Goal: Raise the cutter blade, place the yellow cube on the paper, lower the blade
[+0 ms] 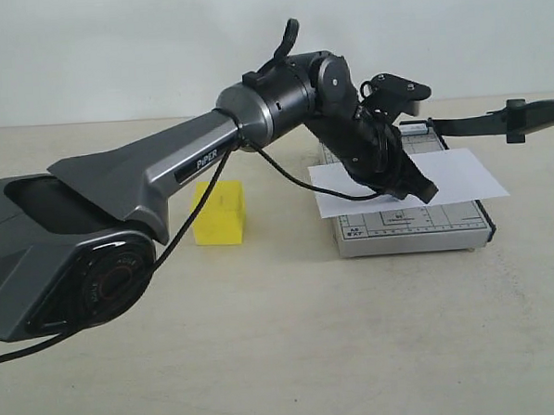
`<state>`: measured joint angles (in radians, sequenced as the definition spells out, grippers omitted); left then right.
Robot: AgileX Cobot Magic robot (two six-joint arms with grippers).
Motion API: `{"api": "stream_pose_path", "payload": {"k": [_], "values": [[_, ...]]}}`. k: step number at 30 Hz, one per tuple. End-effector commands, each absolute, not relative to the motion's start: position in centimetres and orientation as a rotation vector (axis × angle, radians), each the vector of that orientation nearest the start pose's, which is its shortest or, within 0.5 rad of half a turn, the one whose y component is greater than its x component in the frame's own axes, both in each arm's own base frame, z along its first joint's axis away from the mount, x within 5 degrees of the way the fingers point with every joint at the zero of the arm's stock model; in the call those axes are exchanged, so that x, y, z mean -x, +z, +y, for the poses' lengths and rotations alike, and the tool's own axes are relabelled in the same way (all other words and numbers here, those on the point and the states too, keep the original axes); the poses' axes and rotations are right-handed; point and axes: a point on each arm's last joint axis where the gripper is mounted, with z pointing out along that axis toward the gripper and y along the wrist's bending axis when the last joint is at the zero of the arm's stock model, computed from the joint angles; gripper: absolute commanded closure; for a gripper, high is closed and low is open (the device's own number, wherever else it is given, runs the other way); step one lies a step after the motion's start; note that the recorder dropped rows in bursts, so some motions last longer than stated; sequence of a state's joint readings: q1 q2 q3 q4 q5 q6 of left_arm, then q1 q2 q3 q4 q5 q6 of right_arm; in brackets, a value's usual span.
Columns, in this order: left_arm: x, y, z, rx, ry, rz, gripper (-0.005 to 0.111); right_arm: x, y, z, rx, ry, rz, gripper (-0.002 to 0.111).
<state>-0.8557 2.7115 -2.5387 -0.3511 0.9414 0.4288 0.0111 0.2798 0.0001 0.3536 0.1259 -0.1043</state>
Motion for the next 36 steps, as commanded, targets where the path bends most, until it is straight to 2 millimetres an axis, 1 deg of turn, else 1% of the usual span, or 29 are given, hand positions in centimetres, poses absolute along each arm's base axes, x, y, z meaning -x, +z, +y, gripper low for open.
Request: {"api": "stream_pose_path", "payload": {"k": [1, 3, 5, 8, 10, 12, 15, 17, 19, 22, 28, 32, 36], "values": [[-35.5, 11.2, -45.0, -1.532, -0.570, 2.147, 0.102, -7.6, 18.4, 0.5, -0.194, 0.217, 1.875, 0.108], [-35.5, 11.9, -45.5, -1.520, -0.626, 2.081, 0.102, -7.6, 18.4, 0.5, -0.197, 0.220, 1.877, 0.108], [-35.5, 13.7, -45.9, -1.461, -0.689, 2.042, 0.102, -7.6, 18.4, 0.5, -0.197, 0.220, 1.877, 0.108], [-35.6, 17.2, -46.1, -1.358, -0.750, 2.000, 0.102, -7.6, 18.4, 0.5, -0.197, 0.220, 1.877, 0.108], [-35.7, 19.4, -45.8, -1.268, -0.763, 2.019, 0.102, -7.6, 18.4, 0.5, -0.197, 0.220, 1.877, 0.108], [-36.2, 20.4, -45.2, -1.179, -0.739, 2.083, 0.102, -7.6, 18.4, 0.5, -0.197, 0.221, 1.878, 0.108], [-36.8, 20.0, -44.2, -1.097, -0.644, 2.210, 0.102, -7.6, 18.4, 0.5, -0.197, 0.221, 1.878, 0.108], [-36.9, 18.6, -43.7, -1.118, -0.572, 2.275, 0.102, -7.6, 18.4, 0.5, -0.199, 0.222, 1.878, 0.108], [-36.9, 17.0, -43.6, -1.156, -0.545, 2.319, 0.102, -7.6, 18.4, 0.5, -0.199, 0.222, 1.878, 0.108], [-36.7, 15.3, -44.0, -1.182, -0.543, 2.332, 0.102, -7.6, 18.4, 0.5, -0.199, 0.222, 1.876, 0.108], [-36.3, 12.8, -44.6, -1.186, -0.615, 2.366, 0.102, -7.6, 18.4, 0.5, -0.199, 0.222, 1.876, 0.108], [-36.4, 12.1, -45.0, -1.176, -0.653, 2.343, 0.102, -7.6, 18.4, 0.5, -0.199, 0.222, 1.876, 0.108], [-36.5, 12.1, -45.1, -1.186, -0.658, 2.323, 0.102, -7.6, 18.4, 0.5, -0.199, 0.222, 1.876, 0.108]]}}
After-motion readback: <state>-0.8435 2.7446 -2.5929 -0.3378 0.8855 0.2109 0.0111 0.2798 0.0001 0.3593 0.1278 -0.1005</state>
